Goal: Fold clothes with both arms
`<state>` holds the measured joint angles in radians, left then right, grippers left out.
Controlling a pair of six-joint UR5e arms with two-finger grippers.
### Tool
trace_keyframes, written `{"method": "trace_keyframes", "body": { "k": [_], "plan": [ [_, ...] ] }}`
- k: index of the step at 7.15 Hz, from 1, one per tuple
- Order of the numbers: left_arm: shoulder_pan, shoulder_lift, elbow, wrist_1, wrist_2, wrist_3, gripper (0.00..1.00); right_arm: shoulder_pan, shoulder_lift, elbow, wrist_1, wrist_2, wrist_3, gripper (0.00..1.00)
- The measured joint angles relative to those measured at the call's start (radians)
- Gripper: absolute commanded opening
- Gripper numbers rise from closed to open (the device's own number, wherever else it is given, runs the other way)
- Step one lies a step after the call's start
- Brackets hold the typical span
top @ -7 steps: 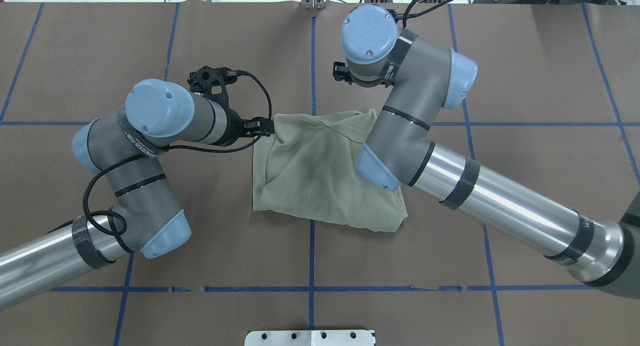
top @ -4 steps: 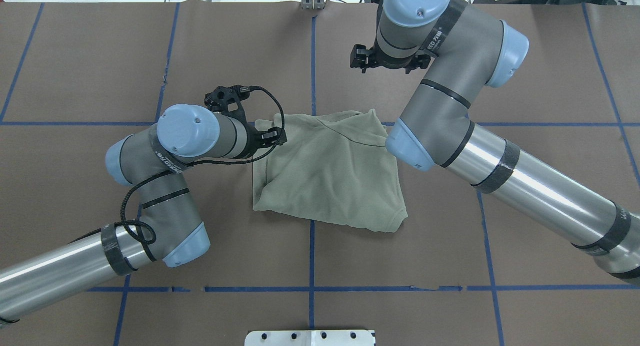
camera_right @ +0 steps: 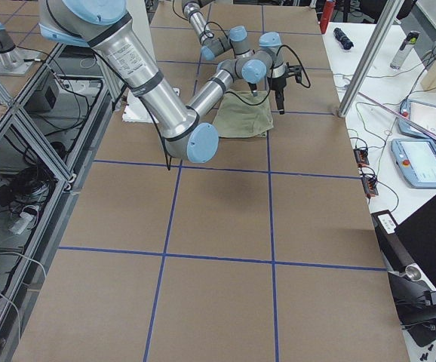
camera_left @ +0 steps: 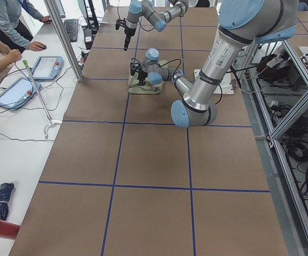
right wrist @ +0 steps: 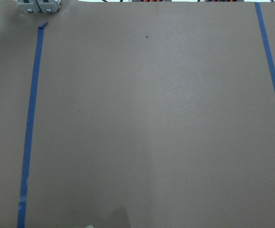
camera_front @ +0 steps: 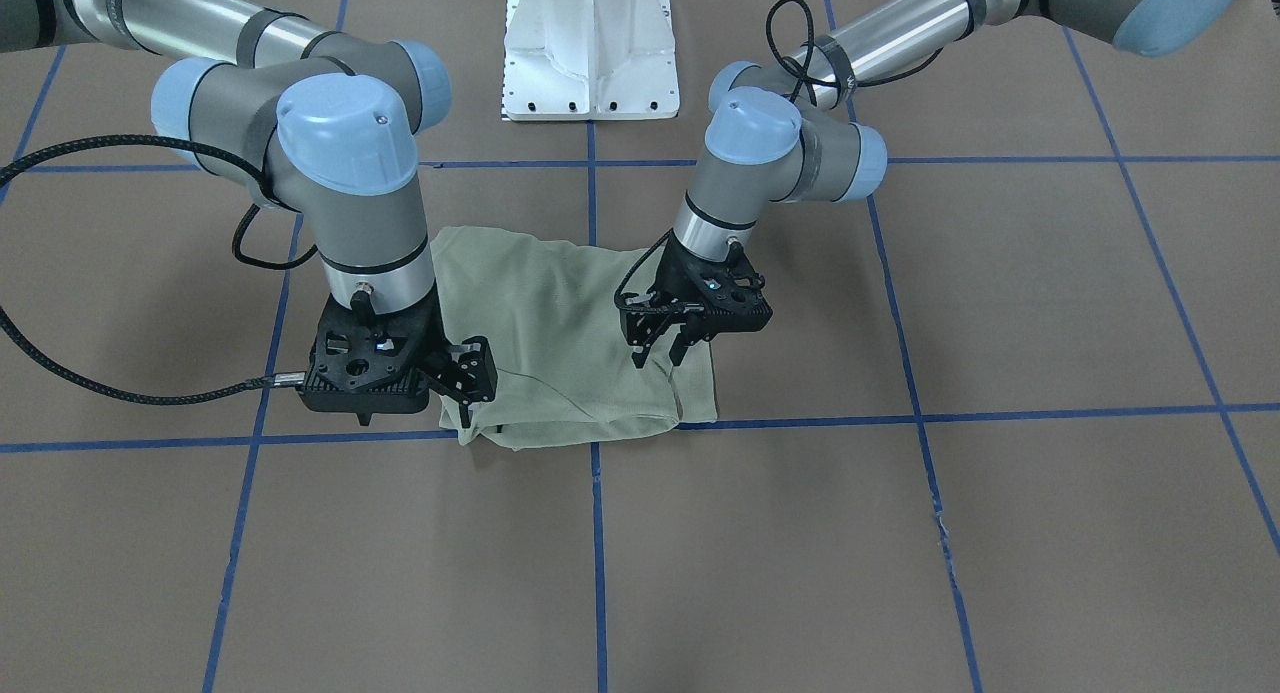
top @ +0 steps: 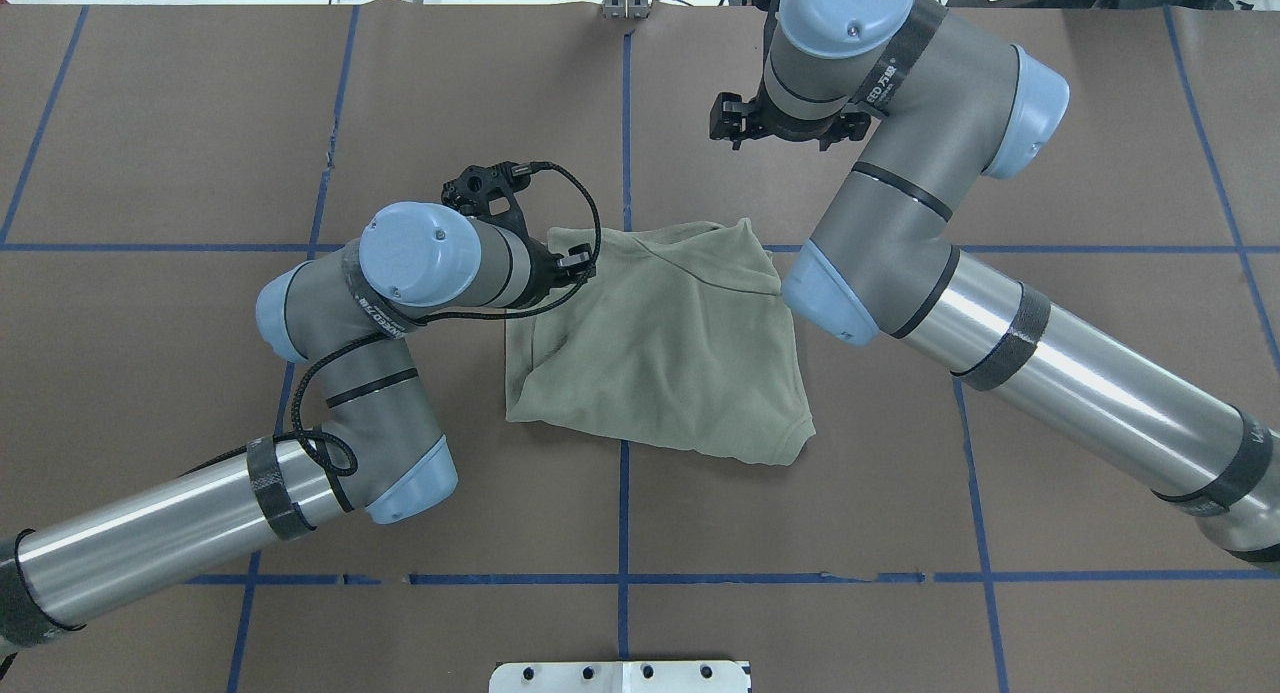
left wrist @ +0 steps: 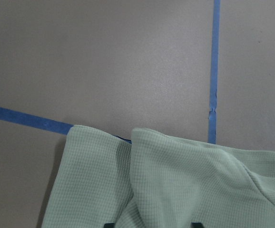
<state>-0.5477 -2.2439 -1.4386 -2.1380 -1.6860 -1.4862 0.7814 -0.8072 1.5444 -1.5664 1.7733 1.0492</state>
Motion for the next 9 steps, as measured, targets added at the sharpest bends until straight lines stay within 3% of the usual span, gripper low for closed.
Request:
{"method": "trace_keyframes", "body": {
  "k": [1,4,9],
  "plan": [
    [0.000,0.000,0.004,0.000,0.000,0.002,0.37,0.000,-0.001,-0.001,0.000,0.000,0.000,1.00],
    [0.000,0.003,0.011,0.000,0.000,0.006,0.00,-0.002,-0.001,-0.002,0.002,-0.002,0.000,1.00],
    [-0.015,0.030,-0.028,0.004,0.002,0.104,0.00,-0.006,-0.001,-0.005,0.002,-0.009,0.002,1.00]
  ]
}}
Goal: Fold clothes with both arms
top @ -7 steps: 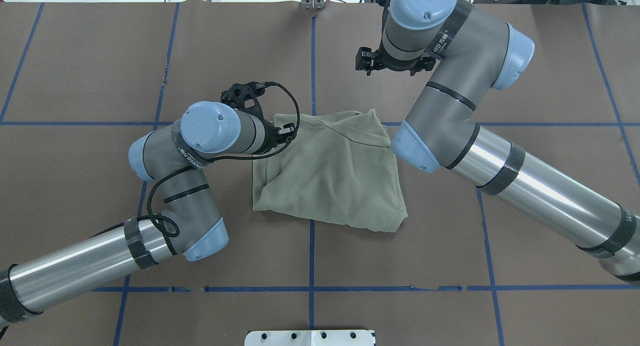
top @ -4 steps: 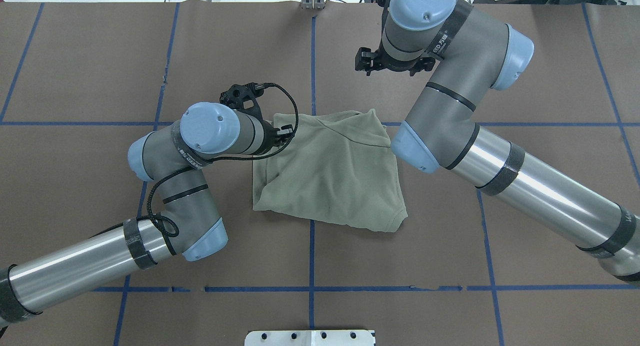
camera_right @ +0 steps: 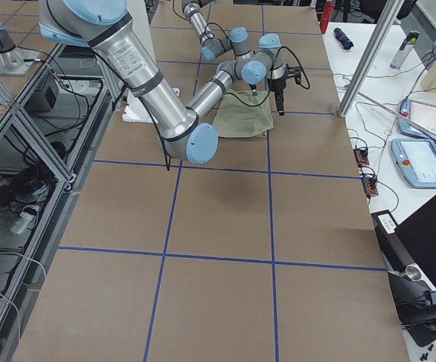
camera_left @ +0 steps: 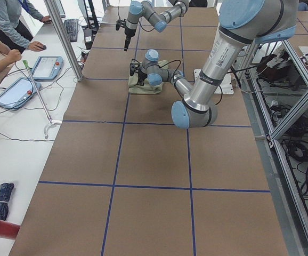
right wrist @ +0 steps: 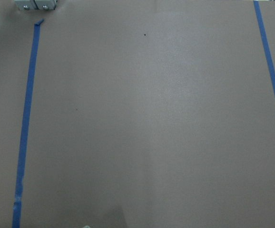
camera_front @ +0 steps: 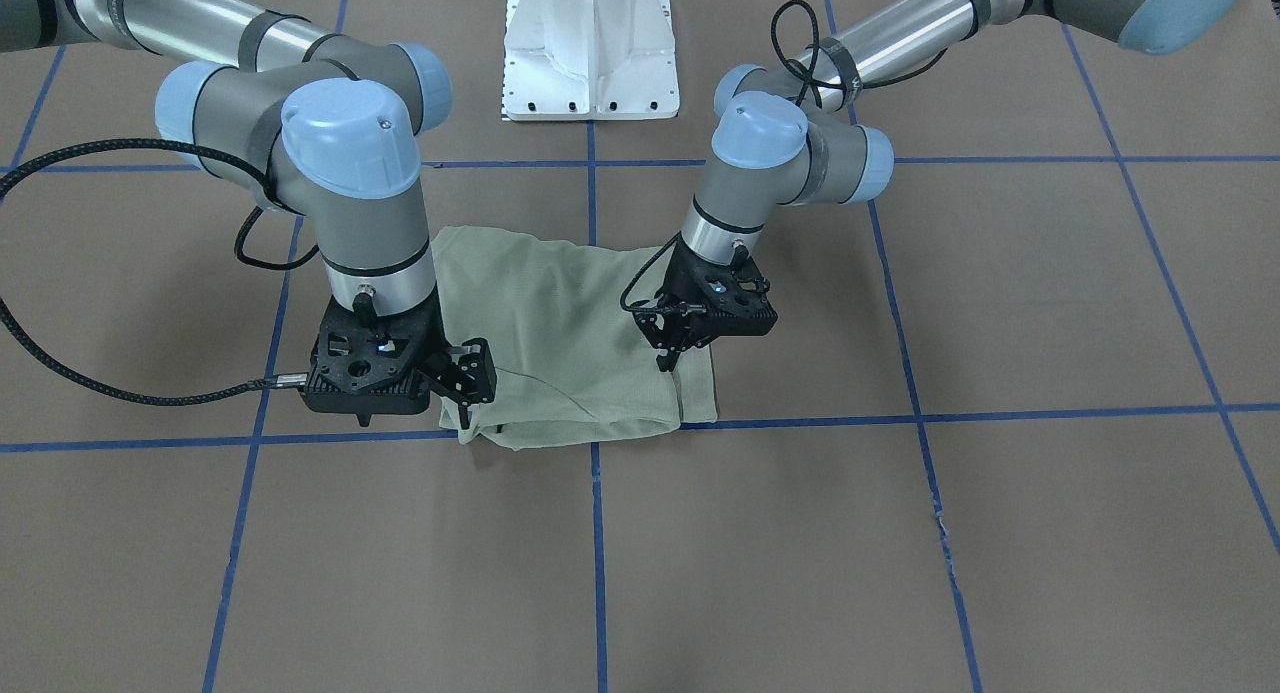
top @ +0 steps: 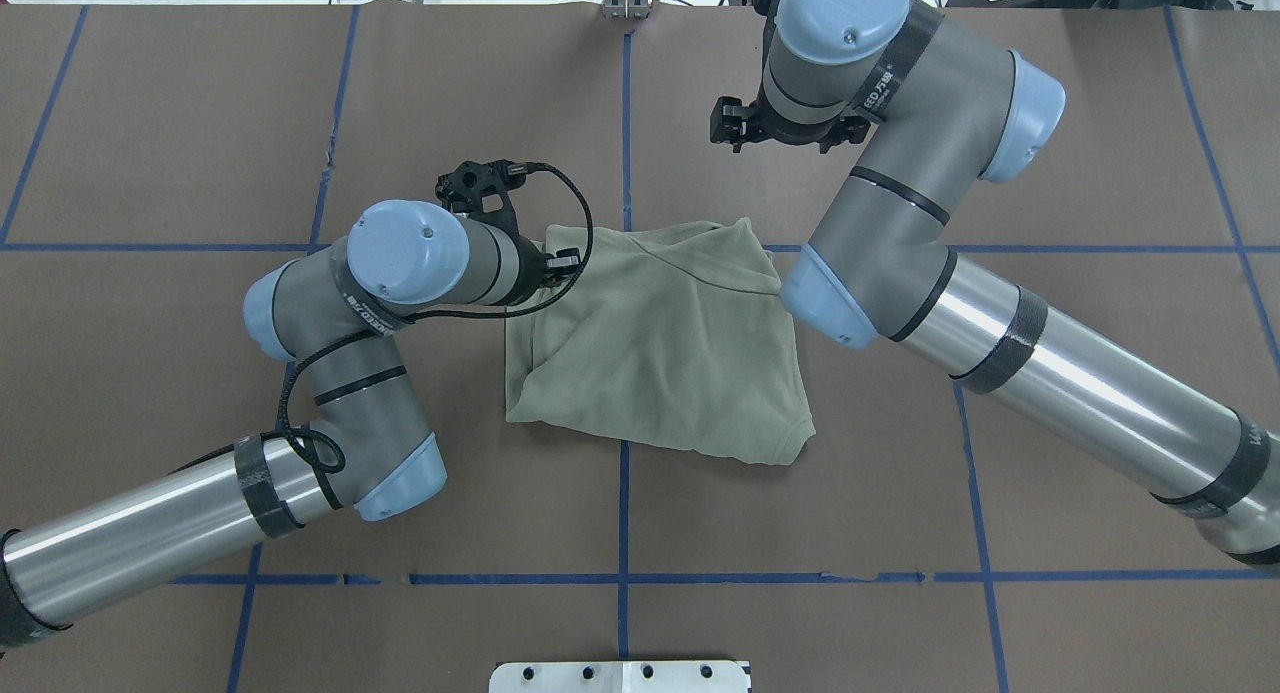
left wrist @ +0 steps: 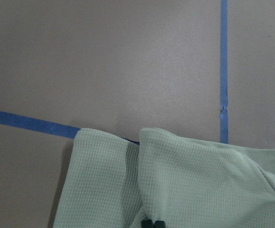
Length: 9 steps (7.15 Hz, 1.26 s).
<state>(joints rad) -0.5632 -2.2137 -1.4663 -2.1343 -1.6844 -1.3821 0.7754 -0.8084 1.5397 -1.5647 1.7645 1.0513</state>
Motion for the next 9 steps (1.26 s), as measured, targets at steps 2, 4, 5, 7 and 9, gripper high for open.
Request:
{"method": "trace_keyframes", "body": {
  "k": [2,4,5,7,9],
  "plan": [
    [-0.024,0.062,-0.058,0.001,-0.002,0.070,0.00,-0.005,-0.001,-0.001,0.000,-0.003,0.009,1.00],
    [-0.027,0.085,-0.069,0.000,-0.002,0.087,0.99,-0.010,-0.002,-0.005,0.002,-0.013,0.011,1.00],
    [-0.026,0.092,-0.068,0.000,-0.001,0.088,1.00,-0.013,-0.003,-0.007,0.003,-0.015,0.012,1.00],
    [-0.035,0.109,-0.092,0.008,-0.004,0.107,1.00,-0.019,-0.007,-0.008,0.008,-0.014,0.001,1.00],
    [-0.090,0.169,-0.222,0.105,-0.040,0.260,1.00,-0.002,-0.009,-0.009,0.002,0.005,-0.041,1.00]
  ]
}}
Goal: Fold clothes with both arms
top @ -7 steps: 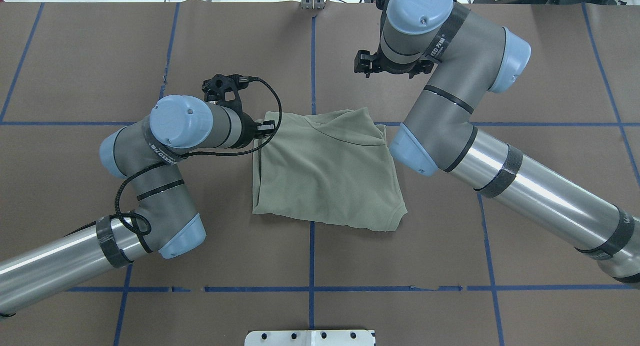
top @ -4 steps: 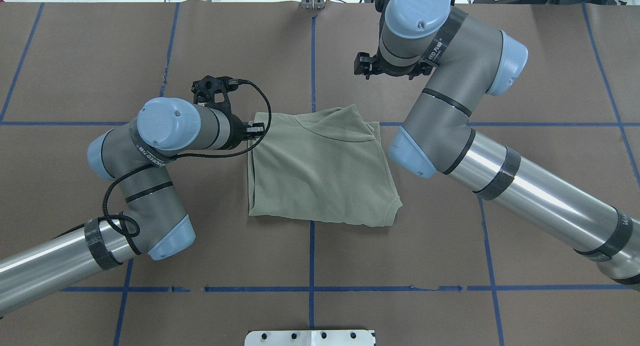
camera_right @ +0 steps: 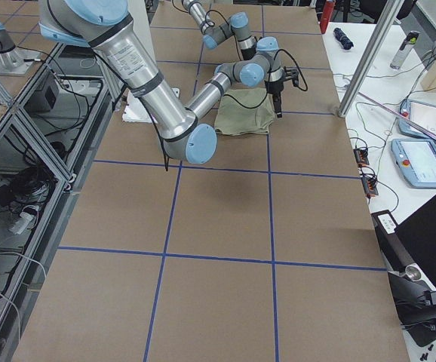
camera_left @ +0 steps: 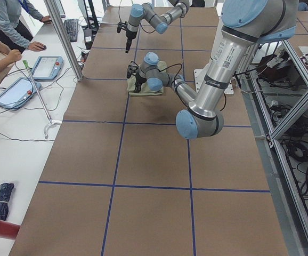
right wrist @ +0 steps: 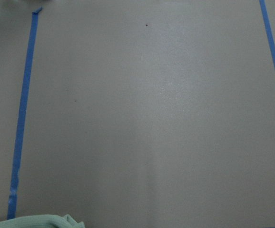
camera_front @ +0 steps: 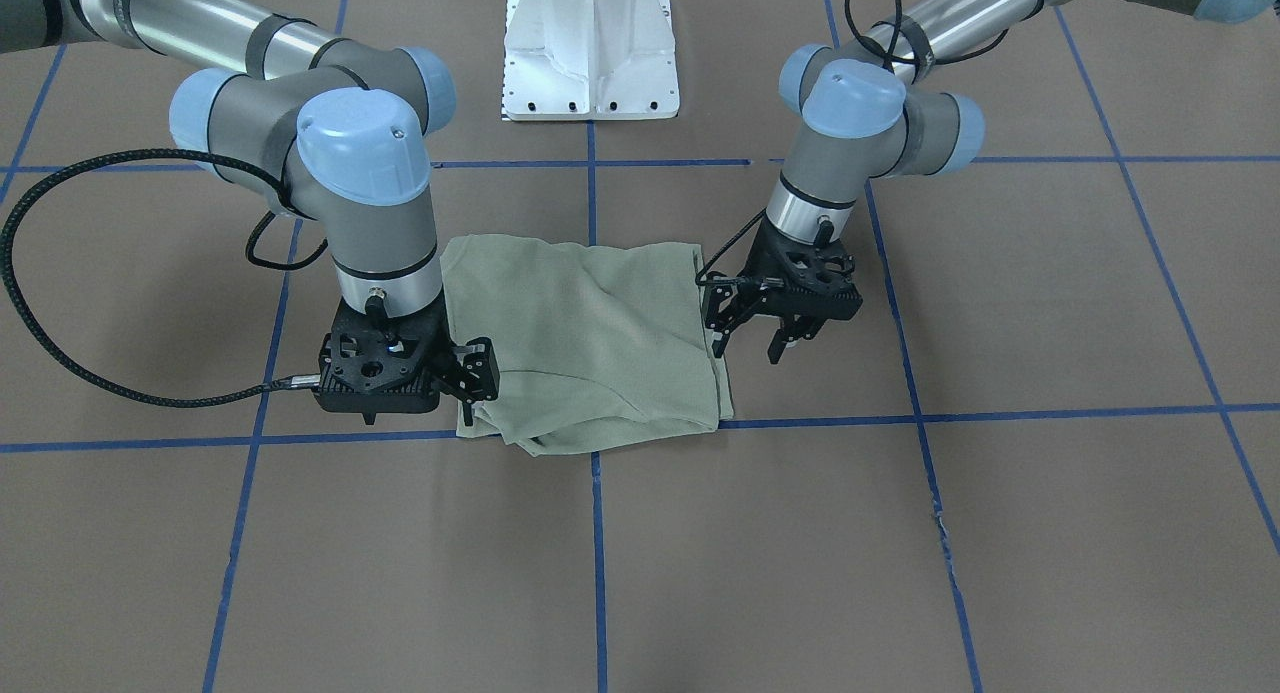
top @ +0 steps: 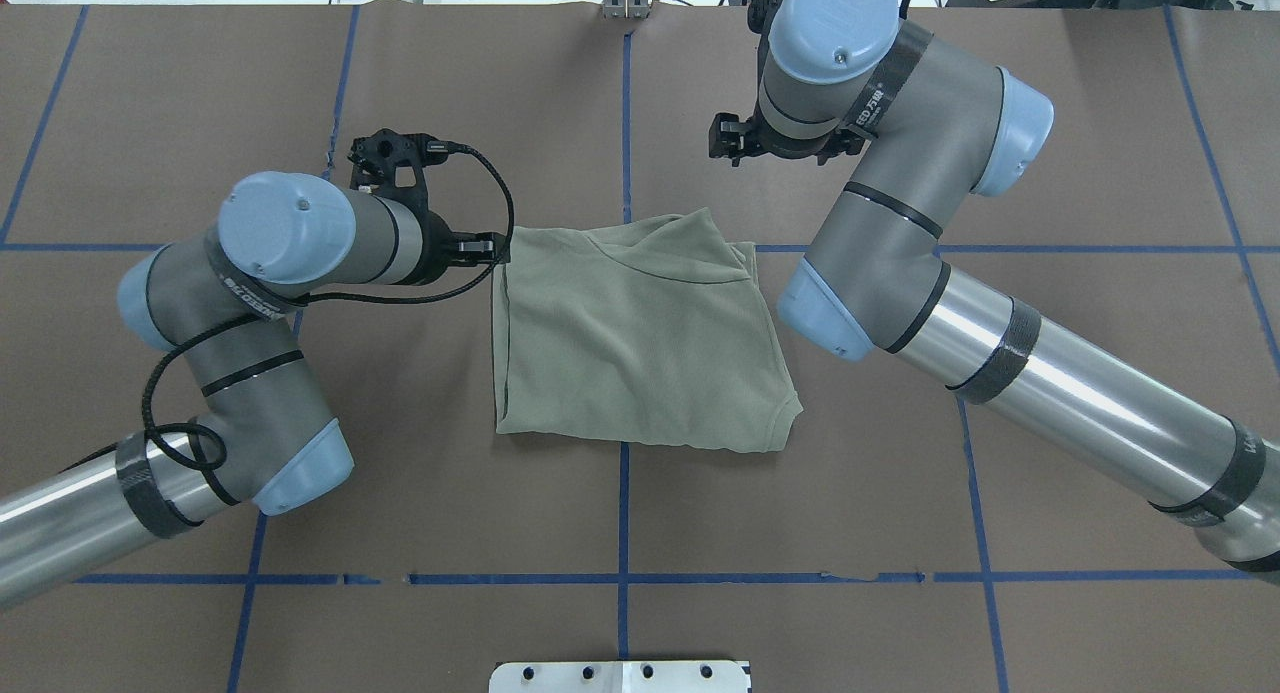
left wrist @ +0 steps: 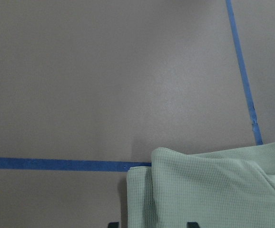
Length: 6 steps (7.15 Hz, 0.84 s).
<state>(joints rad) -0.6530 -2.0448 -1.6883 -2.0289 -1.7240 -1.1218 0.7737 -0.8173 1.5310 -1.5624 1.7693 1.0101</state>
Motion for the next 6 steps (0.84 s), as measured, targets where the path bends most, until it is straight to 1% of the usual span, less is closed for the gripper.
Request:
{"method": "trace_keyframes", "body": {
  "k": [1,2,3,4,5,6],
  "plan": [
    [-0.048,0.062,-0.096,0.071,-0.043,0.098,1.00,0.037,-0.007,0.001,-0.012,0.043,-0.062,1.00],
    [-0.110,0.147,-0.196,0.134,-0.094,0.212,1.00,0.098,-0.025,0.007,-0.037,0.109,-0.166,1.00],
    [-0.193,0.235,-0.271,0.172,-0.156,0.336,1.00,0.183,-0.059,0.015,-0.064,0.183,-0.316,1.00],
    [-0.297,0.320,-0.310,0.189,-0.224,0.484,1.00,0.285,-0.109,0.020,-0.084,0.263,-0.491,1.00],
    [-0.431,0.406,-0.324,0.200,-0.287,0.686,1.00,0.405,-0.172,0.024,-0.106,0.352,-0.676,1.00],
    [-0.578,0.471,-0.323,0.231,-0.334,0.898,1.00,0.513,-0.235,0.035,-0.142,0.417,-0.837,1.00]
  ]
}}
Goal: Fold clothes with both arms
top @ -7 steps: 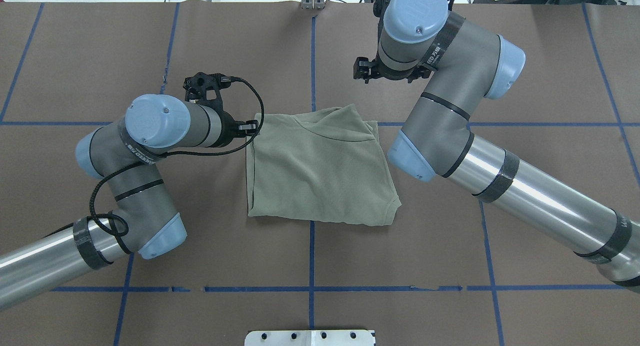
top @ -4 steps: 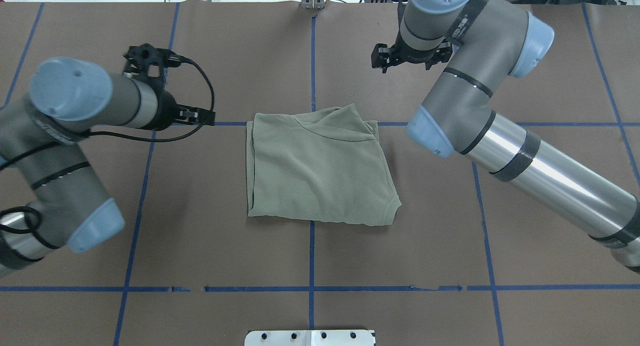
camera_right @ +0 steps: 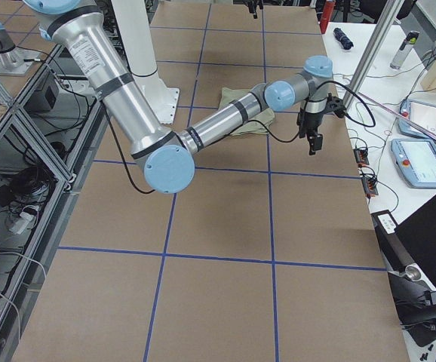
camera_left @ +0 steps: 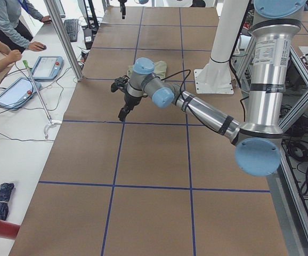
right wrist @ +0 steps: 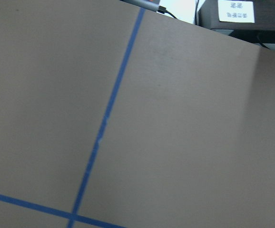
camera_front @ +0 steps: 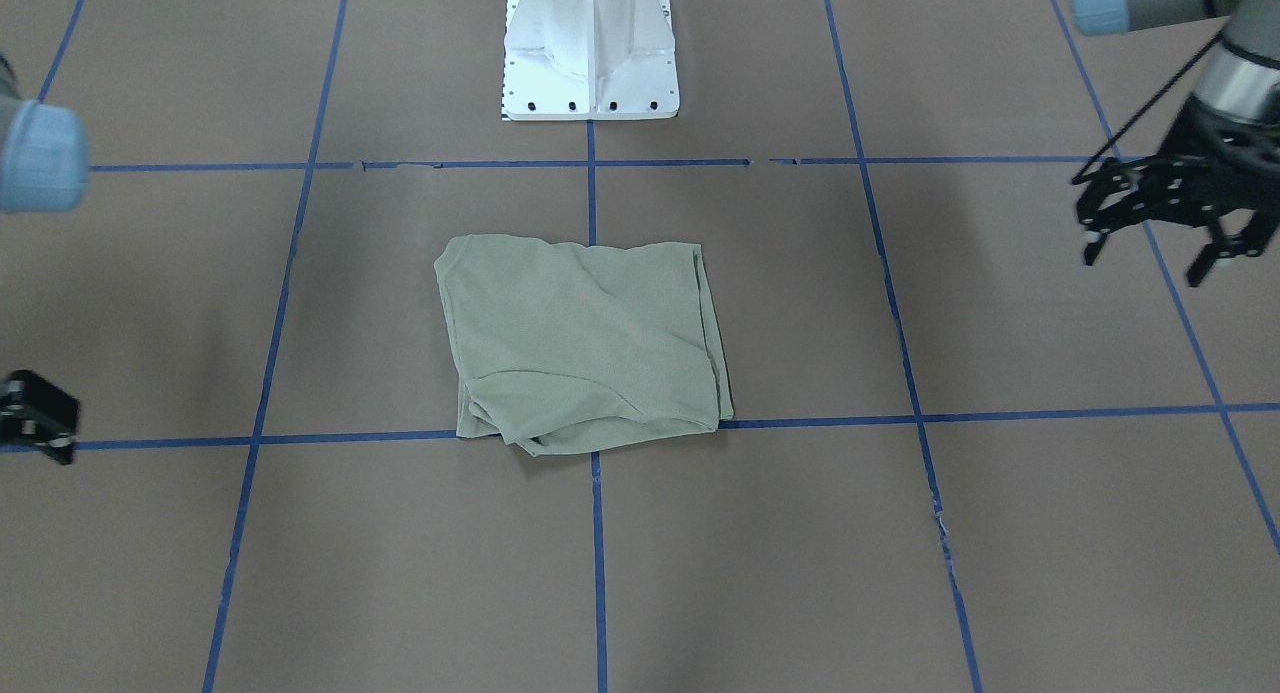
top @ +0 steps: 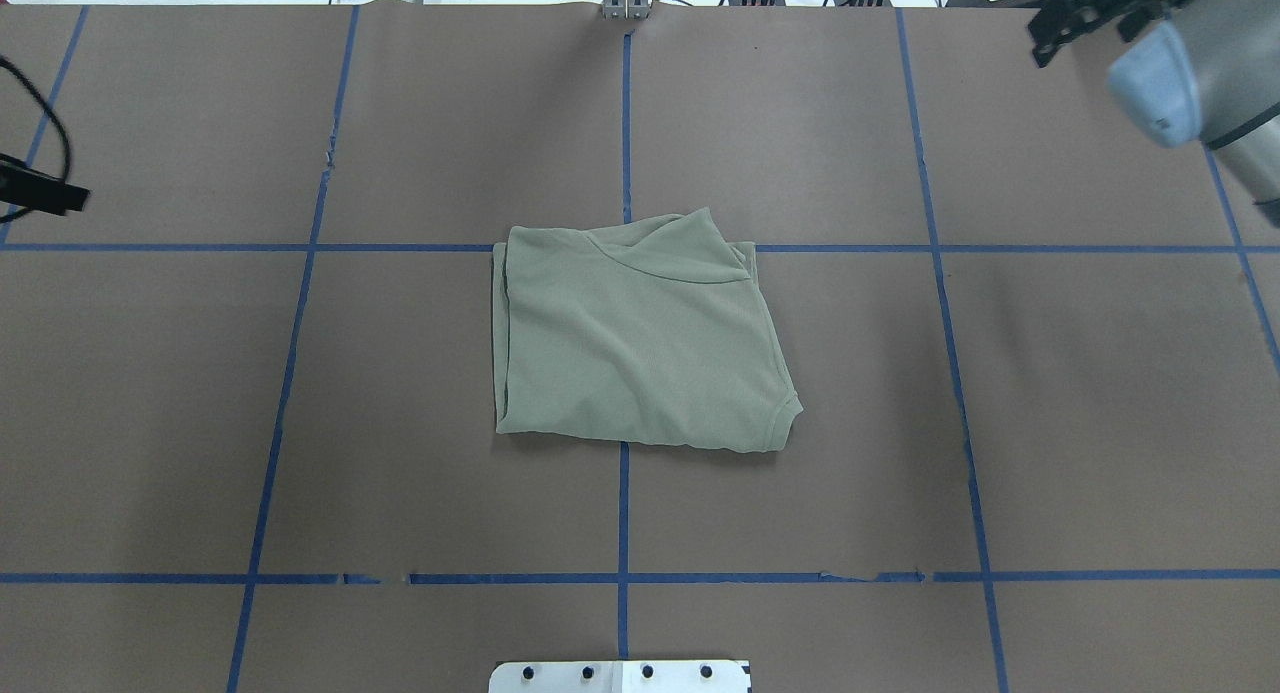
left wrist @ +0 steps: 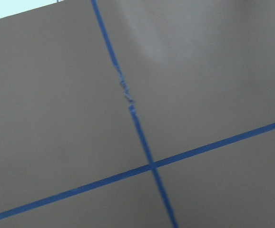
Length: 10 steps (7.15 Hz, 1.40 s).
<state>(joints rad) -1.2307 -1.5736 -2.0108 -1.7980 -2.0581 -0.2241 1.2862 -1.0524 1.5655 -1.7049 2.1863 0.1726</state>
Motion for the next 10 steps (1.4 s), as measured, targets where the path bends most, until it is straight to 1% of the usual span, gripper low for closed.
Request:
{"method": "trace_keyframes", "body": {
  "k": [1,2,3,4,5,7,8,10],
  "plan": [
    [-0.151,0.033,0.011,0.083,-0.028,0.209,1.00,0.076,-0.079,0.032,-0.047,0.033,-0.124,1.00],
    [-0.282,0.048,0.032,0.185,-0.054,0.362,1.00,0.120,-0.193,0.078,-0.066,0.043,-0.195,1.00],
    [-0.358,0.069,0.077,0.245,-0.080,0.426,1.00,0.143,-0.300,0.115,-0.052,0.045,-0.220,1.00],
    [-0.391,0.092,0.136,0.263,-0.097,0.447,1.00,0.155,-0.373,0.136,-0.032,0.050,-0.227,1.00],
    [-0.407,0.104,0.187,0.266,-0.140,0.455,1.00,0.165,-0.421,0.142,-0.022,0.063,-0.226,1.00],
    [-0.412,0.122,0.249,0.263,-0.277,0.456,1.00,0.213,-0.479,0.147,-0.018,0.144,-0.226,1.00],
    [-0.412,0.131,0.258,0.257,-0.299,0.458,1.00,0.227,-0.499,0.153,-0.014,0.165,-0.227,1.00],
    [-0.411,0.132,0.255,0.245,-0.305,0.457,1.00,0.248,-0.509,0.167,-0.012,0.175,-0.228,1.00]
  ]
}}
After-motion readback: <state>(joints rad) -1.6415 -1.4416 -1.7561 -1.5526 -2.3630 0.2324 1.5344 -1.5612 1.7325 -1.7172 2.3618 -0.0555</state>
